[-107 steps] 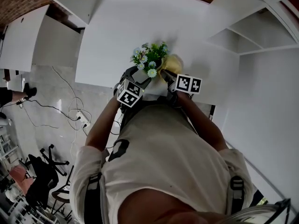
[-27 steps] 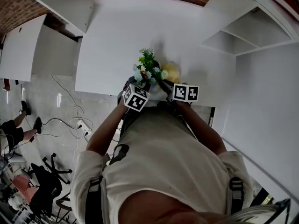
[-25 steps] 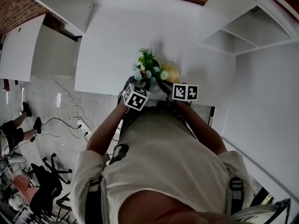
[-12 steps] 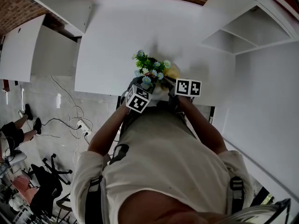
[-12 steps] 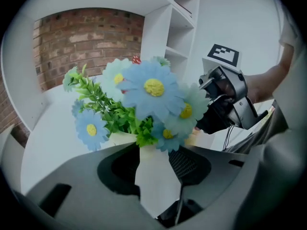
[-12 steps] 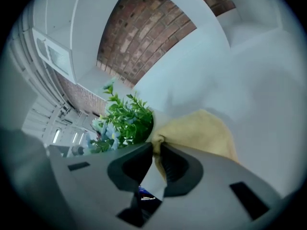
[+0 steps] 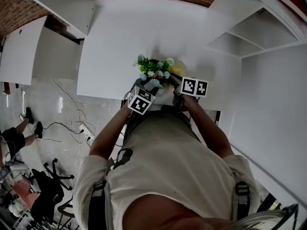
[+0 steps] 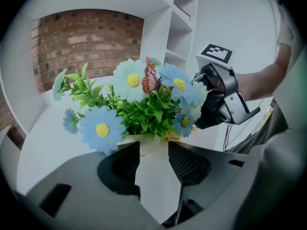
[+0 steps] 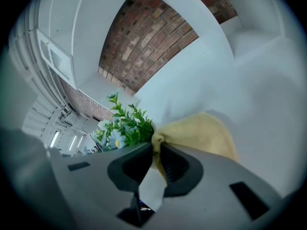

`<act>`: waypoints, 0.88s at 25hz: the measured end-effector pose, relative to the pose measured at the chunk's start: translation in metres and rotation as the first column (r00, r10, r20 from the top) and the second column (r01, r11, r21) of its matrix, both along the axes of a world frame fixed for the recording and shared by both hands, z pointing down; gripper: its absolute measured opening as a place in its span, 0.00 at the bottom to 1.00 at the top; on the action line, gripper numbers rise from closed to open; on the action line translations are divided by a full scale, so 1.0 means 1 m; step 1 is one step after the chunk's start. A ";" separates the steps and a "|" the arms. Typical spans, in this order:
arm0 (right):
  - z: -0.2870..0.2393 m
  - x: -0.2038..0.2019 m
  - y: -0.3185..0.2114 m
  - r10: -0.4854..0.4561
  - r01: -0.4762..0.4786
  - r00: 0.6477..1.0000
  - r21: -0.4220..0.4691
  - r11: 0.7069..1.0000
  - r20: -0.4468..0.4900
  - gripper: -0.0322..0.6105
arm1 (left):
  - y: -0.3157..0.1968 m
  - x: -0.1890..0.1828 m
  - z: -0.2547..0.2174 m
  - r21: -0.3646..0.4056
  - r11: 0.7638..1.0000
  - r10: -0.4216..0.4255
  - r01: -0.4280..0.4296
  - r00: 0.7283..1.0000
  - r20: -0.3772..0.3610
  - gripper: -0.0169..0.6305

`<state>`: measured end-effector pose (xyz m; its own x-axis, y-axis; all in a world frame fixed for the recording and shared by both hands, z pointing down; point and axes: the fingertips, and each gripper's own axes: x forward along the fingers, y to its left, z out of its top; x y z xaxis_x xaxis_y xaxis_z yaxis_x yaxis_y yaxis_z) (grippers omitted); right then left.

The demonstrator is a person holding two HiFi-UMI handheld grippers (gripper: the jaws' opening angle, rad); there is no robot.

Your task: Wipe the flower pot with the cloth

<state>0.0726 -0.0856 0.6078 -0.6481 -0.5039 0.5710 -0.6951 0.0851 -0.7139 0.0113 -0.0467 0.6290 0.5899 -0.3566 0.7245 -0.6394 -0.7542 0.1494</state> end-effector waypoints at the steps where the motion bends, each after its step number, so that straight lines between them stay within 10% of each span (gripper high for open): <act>1: 0.001 -0.001 0.001 -0.005 0.005 1.000 0.001 1.000 0.001 0.15 | 0.000 0.002 0.000 -0.002 1.000 -0.011 0.011 1.000 -0.014 0.33; 8: 0.021 -0.013 0.025 -0.078 0.078 0.997 -0.046 0.996 -0.010 0.15 | 0.003 0.002 0.003 -0.012 1.000 -0.015 0.014 0.998 -0.058 0.34; 15: 0.013 -0.001 0.003 -0.005 0.005 1.000 -0.019 1.000 -0.008 0.15 | -0.043 -0.061 0.001 0.099 0.995 -0.026 0.020 0.998 0.060 0.38; 22: 0.001 0.001 -0.005 -0.009 0.009 1.000 -0.002 1.000 0.003 0.15 | -0.055 -0.034 -0.010 0.074 0.967 0.247 -0.246 0.969 -0.002 0.55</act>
